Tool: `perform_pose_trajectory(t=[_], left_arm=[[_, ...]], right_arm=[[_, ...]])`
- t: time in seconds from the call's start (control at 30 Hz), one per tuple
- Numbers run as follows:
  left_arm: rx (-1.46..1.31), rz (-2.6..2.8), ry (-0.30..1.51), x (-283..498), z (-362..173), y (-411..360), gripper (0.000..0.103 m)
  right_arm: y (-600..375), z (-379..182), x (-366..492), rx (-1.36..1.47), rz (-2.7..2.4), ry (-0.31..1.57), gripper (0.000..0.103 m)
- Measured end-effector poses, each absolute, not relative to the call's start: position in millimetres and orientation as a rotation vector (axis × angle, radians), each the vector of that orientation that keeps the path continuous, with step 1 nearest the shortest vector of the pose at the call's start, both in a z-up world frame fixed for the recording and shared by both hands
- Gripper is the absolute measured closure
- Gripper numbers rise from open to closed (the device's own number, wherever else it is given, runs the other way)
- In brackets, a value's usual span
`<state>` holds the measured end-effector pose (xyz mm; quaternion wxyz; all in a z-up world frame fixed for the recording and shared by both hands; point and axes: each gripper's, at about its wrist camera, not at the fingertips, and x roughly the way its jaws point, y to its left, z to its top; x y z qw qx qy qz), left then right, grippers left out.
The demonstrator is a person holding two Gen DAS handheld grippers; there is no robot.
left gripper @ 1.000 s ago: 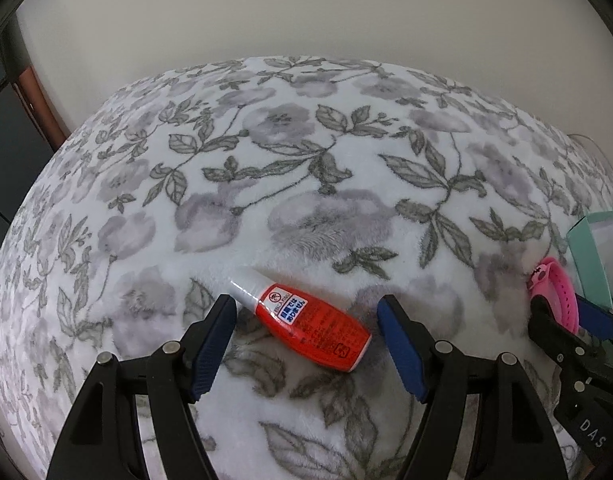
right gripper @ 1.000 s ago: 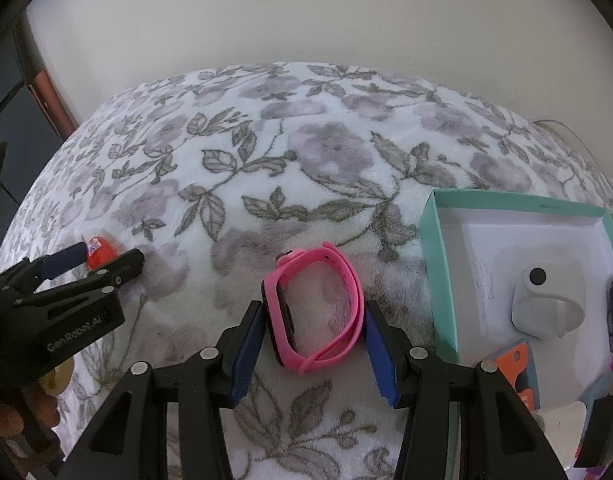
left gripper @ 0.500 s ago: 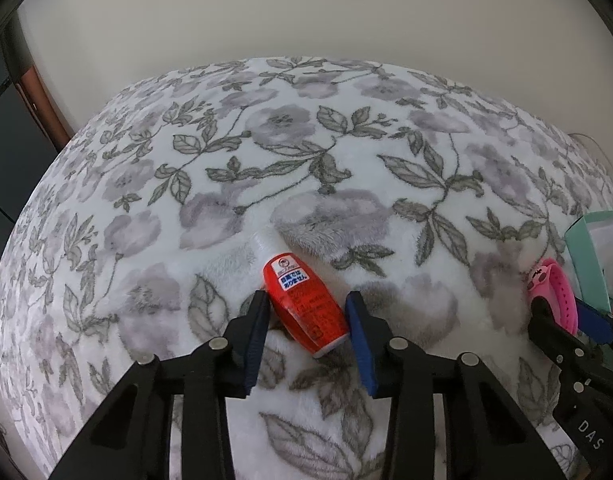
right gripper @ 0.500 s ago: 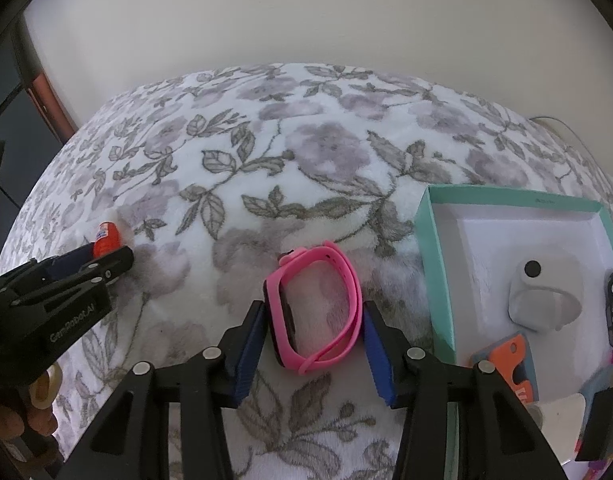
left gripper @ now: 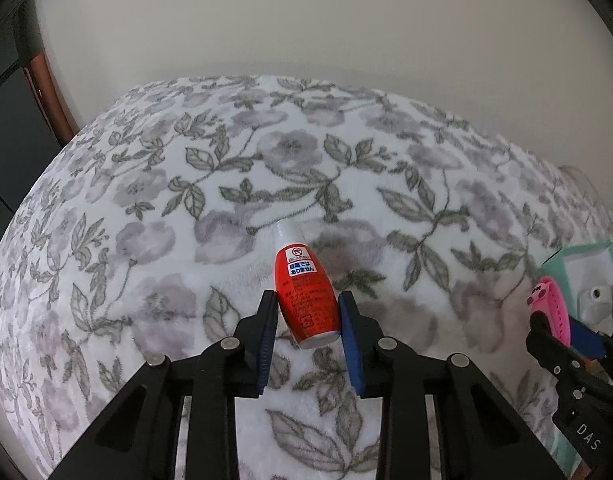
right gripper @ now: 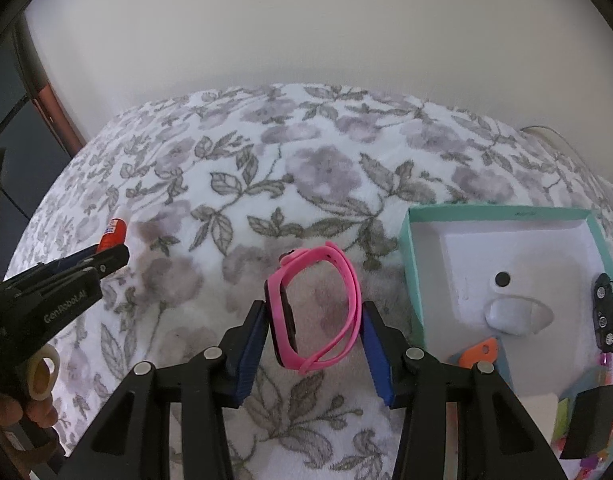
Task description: Organize rigid objects
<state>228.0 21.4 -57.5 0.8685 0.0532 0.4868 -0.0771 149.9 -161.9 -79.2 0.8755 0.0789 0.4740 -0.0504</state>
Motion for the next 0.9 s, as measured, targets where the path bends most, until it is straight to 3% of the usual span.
perform_pose_trajectory(t=[0.3,0.53,0.9], left_arm=[[0.071,-0.198,0.916,216.0,-0.9,15.3,0.073],[0.085,-0.273,0.819,179.3,61.9,-14.4,0.081],[0.123,-0.404,0.788,109.8,104.6,-64.8,0.082]], right_arm=[[-173.1,-33.6,136.0,0.209,-0.104,0.893,0.054],[-188.6,5.3,103.3,0.254,-0.139,0.859,0.054],[-215.5,46.3,33.3,0.294,-0.216,0.832,0.054]])
